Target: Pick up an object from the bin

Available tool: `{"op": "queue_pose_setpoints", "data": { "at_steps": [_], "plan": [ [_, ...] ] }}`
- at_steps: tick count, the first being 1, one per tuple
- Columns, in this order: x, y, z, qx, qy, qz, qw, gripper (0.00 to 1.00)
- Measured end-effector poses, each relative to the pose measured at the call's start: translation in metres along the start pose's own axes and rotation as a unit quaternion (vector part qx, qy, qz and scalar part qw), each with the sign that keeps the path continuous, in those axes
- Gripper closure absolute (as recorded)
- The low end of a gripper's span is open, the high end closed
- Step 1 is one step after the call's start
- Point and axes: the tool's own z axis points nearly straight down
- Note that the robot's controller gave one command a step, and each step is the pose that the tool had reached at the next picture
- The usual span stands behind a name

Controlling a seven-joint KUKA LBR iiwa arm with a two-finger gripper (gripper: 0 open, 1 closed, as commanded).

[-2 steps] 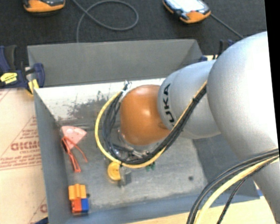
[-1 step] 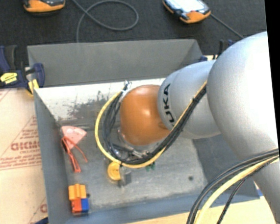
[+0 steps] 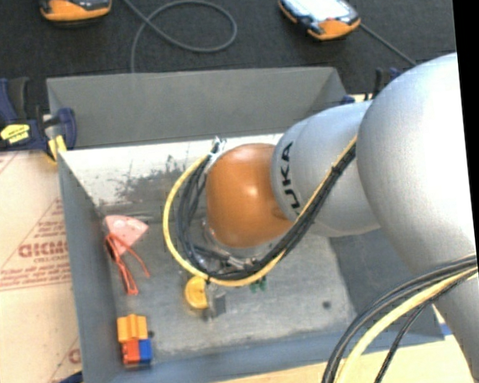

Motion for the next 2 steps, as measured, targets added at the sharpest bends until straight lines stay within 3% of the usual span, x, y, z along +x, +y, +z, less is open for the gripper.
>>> {"op": "queue_pose_setpoints", "data": {
  "at_steps": [2],
  "plan": [
    [-0.0012,-0.0005,-0.0205,0.000,-0.0002,0.002,1.0000,1.00]
  ]
}}
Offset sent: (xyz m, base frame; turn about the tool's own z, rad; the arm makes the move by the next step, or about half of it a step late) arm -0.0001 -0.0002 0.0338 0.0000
